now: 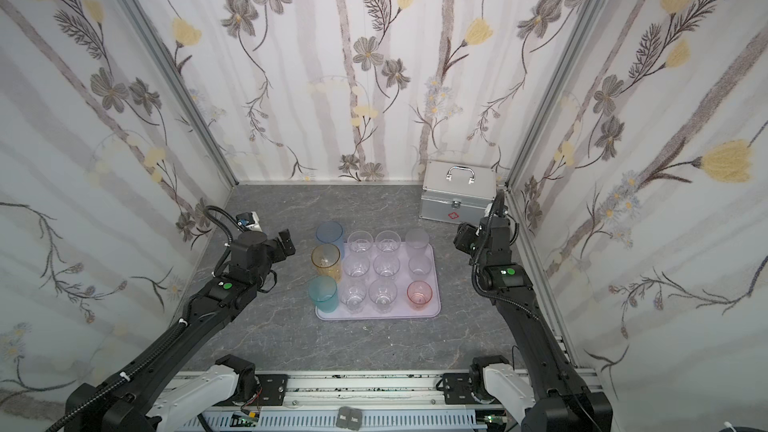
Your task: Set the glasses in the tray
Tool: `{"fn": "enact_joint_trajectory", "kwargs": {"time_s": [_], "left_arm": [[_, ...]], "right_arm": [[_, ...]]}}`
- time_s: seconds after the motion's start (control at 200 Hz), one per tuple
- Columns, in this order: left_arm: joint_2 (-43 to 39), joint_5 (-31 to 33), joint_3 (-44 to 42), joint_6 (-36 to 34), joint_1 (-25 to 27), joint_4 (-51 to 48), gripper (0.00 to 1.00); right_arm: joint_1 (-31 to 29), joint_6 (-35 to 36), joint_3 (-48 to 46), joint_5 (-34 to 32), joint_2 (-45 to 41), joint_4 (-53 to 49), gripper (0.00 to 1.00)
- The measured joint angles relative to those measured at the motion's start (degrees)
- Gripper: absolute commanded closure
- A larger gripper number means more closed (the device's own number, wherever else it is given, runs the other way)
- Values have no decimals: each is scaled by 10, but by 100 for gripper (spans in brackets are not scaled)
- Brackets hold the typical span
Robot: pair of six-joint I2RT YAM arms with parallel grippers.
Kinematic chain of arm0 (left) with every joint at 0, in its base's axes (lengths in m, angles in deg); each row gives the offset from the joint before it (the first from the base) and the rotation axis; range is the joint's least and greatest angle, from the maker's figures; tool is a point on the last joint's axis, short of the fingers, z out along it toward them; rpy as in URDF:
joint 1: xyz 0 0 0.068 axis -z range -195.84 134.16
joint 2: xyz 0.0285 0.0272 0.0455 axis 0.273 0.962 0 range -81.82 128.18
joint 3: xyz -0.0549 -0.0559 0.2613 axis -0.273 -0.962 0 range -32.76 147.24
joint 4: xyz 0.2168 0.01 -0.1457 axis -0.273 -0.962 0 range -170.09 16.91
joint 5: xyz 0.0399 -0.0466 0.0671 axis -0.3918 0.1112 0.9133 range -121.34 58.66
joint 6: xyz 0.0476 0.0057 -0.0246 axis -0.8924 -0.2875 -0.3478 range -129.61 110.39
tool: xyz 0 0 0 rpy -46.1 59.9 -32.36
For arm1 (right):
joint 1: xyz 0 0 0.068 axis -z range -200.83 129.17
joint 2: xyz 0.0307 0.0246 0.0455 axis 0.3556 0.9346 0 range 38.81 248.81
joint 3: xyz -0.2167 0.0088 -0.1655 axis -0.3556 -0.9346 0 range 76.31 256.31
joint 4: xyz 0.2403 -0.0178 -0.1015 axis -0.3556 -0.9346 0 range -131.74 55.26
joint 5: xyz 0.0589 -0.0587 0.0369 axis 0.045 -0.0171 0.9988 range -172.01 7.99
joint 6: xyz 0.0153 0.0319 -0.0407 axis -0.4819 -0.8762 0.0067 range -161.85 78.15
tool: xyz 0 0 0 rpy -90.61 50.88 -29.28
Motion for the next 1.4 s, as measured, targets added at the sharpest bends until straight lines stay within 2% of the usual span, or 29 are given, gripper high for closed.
{"fn": "enact_joint_trajectory", "kwargs": {"time_s": [0.12,0.245,0.42,0.59,0.765,1.019,1.209,1.399], "left_arm": [[-30,42,-43,-6,-2,50,0],[-61,54,-111,-37,-1,132,0],[-62,127,-162,-92,-7,232,0],[-46,167,-214,-129,-42,339,0],[2,155,-283,-130,-82,440,0],[124,86,-293,-129,-137,587,0],[216,39,-286,-122,-148,665,0],[271,8,-293,-119,-155,747,0]], "right_arm": [[-2,17,-85,-19,-40,142,26],[-13,45,-95,-65,-49,246,25],[1,76,-113,-181,-29,287,25],[2,103,-171,-204,-11,337,23],[12,136,-237,-230,31,397,22],[31,170,-303,-223,66,524,21],[43,182,-332,-203,85,598,22],[56,189,-336,-175,96,647,22]]}}
